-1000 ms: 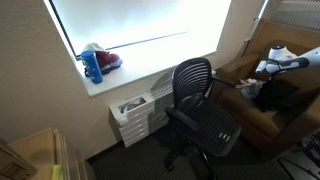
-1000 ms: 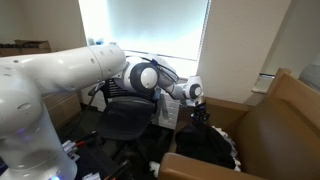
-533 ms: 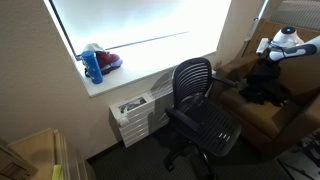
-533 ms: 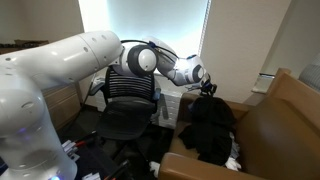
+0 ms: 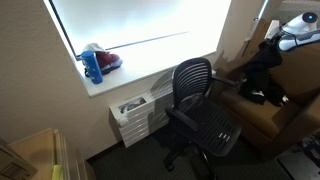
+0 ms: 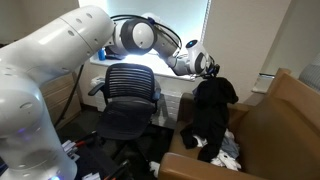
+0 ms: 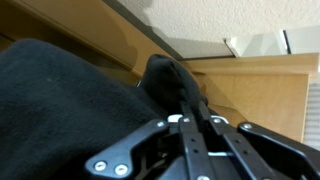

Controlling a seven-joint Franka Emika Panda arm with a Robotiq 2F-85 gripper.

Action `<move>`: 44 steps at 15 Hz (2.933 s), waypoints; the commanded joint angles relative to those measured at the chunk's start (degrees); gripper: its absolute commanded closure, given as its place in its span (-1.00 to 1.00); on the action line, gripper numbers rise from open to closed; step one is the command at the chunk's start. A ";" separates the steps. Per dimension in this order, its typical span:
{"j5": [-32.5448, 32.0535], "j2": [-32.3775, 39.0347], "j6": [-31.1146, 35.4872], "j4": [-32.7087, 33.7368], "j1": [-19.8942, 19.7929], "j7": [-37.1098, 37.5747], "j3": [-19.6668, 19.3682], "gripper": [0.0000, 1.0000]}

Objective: Remove the black hood from the couch and put it on the chair

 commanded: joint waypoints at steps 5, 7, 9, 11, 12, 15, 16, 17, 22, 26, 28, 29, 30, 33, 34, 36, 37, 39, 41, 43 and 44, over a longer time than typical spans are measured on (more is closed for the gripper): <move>-8.94 -18.89 5.86 -22.94 -0.18 -16.97 6.44 0.95; -11.92 -22.25 12.49 -27.91 1.23 -15.45 4.94 0.95; -15.48 -25.66 19.59 -33.24 2.13 -16.47 4.08 0.95; -19.94 -29.41 23.62 -38.73 3.78 -17.65 2.32 0.95; -22.51 -31.59 24.16 -41.65 4.70 -18.39 1.47 0.95; -32.65 -38.18 22.94 -50.34 4.15 -19.44 3.27 0.95; -35.47 -40.50 22.95 -53.32 5.19 -19.92 2.25 0.95; -38.53 -42.93 22.52 -56.42 5.66 -20.32 1.96 0.95; -37.54 -45.45 20.33 -59.12 12.69 -18.24 -6.23 0.81; -37.54 -49.55 18.69 -62.57 14.49 -18.24 -8.31 0.81; -37.54 -49.49 18.61 -62.81 14.59 -18.24 -8.31 0.81; -36.92 -48.21 16.33 -60.70 15.33 -17.60 -9.43 0.95; -37.70 -48.69 15.30 -60.68 15.93 -18.31 -8.77 0.95; -45.98 -54.90 11.57 -58.82 24.14 -17.57 -11.54 0.95; -48.63 -56.49 10.76 -58.30 25.81 -17.08 -11.65 0.95; -53.76 -60.26 8.92 -58.07 28.63 -16.30 -9.59 0.95; -56.53 -62.33 7.93 -57.91 30.04 -15.65 -8.49 0.95; -60.92 -66.26 6.41 -58.37 32.55 -15.25 -5.62 0.95; -64.77 -69.68 5.06 -58.63 34.81 -14.86 -2.29 0.95; -68.51 -72.82 4.36 -58.43 36.90 -13.47 1.41 0.95; -70.51 -74.13 4.03 -57.99 37.82 -12.15 3.39 0.95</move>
